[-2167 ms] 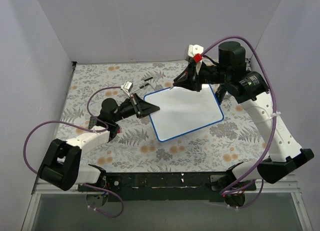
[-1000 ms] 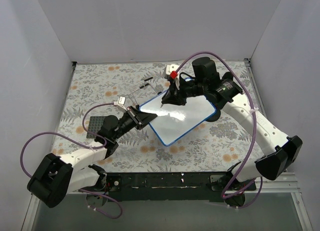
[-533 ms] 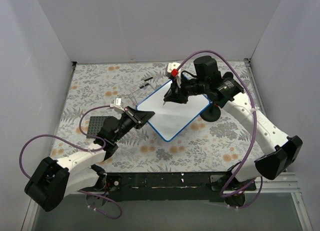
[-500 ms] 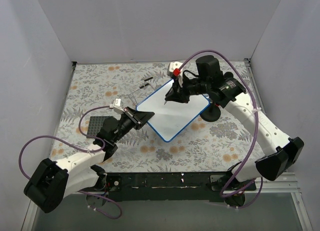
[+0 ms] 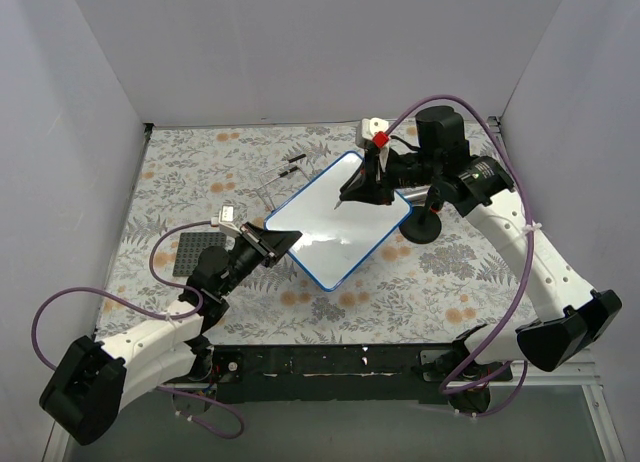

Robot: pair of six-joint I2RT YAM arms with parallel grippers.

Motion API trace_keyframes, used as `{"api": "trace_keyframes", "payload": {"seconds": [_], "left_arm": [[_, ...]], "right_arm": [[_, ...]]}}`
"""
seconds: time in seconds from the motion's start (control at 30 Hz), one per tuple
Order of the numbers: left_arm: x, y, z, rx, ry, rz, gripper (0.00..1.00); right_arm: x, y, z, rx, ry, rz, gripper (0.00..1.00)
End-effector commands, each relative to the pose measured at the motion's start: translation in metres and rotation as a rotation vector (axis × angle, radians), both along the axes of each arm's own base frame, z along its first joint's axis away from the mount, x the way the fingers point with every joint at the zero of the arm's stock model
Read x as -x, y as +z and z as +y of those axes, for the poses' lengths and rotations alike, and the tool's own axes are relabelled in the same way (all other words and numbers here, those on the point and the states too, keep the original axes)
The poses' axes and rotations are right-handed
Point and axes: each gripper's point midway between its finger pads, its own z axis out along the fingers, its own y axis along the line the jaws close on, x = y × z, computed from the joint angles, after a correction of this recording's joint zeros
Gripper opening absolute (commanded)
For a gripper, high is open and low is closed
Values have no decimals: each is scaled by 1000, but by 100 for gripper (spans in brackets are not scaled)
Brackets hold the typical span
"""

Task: Write a sentence on the whiteboard
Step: Hold the whiteboard at the center of the board.

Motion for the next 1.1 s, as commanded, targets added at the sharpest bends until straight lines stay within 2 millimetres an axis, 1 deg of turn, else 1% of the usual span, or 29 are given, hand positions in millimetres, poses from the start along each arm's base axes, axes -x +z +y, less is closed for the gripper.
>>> {"api": "trace_keyframes", "payload": {"seconds": [0.0, 0.03, 0.4, 1.07], "left_arm": [[3, 41, 8, 99, 32, -113, 0], [3, 38, 8, 97, 30, -108, 0], [2, 39, 7, 90, 29, -124, 0], [5, 39, 4, 95, 7, -129, 0]], "right_arm": [[7, 3, 2, -28, 52, 10, 1], [8, 2, 2, -27, 53, 12, 1], [8, -5, 4, -30, 70, 41, 1], [11, -8, 5, -39, 74, 58, 1]]}}
